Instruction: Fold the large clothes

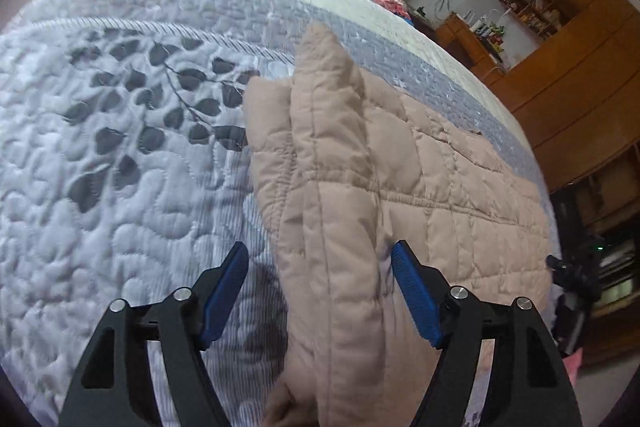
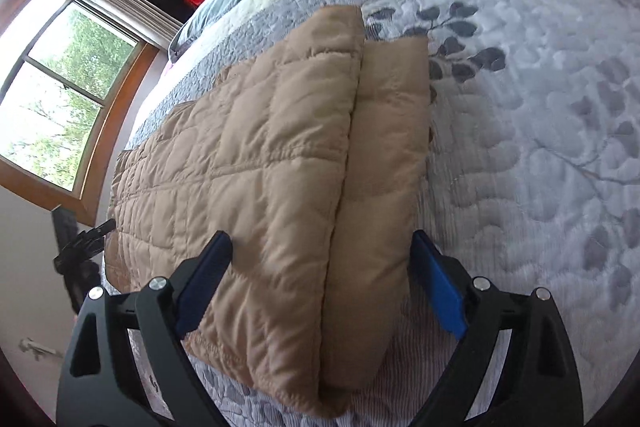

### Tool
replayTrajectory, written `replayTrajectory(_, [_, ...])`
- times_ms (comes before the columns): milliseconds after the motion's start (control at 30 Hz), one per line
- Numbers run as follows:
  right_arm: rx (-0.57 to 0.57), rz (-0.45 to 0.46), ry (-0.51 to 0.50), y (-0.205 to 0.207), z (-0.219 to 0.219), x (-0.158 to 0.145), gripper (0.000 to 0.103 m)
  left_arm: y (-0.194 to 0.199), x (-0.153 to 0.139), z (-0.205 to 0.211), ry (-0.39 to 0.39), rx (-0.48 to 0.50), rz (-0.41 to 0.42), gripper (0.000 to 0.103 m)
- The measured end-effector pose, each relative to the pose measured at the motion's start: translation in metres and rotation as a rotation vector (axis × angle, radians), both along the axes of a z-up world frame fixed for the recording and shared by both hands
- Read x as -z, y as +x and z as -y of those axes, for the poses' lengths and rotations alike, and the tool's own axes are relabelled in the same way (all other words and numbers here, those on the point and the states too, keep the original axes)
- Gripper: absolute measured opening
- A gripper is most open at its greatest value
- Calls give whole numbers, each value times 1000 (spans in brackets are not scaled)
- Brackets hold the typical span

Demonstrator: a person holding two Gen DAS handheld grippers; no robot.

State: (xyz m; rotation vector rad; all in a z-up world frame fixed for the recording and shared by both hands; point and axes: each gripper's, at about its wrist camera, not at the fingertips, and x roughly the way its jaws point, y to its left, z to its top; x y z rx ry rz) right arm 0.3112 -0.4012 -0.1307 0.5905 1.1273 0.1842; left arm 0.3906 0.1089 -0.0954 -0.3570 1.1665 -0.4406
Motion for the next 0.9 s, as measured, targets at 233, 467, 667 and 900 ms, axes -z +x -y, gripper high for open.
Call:
replayTrajectory(233, [-5,6,32,24,-1,5,84,24,20,12,-83,52,-26,85])
replayTrajectory(467, [-38,39,98,32,-7,-7,24,28,15,34,-103,60,-42,28])
replayTrajectory(667, [-53,127,72,15,-15,-51,16,7,-15,30,-148,4,6,14])
replayTrajectory(900, [-102,214,51,-27,-32,-108,15,-56,-77,12,-168,10,101,13])
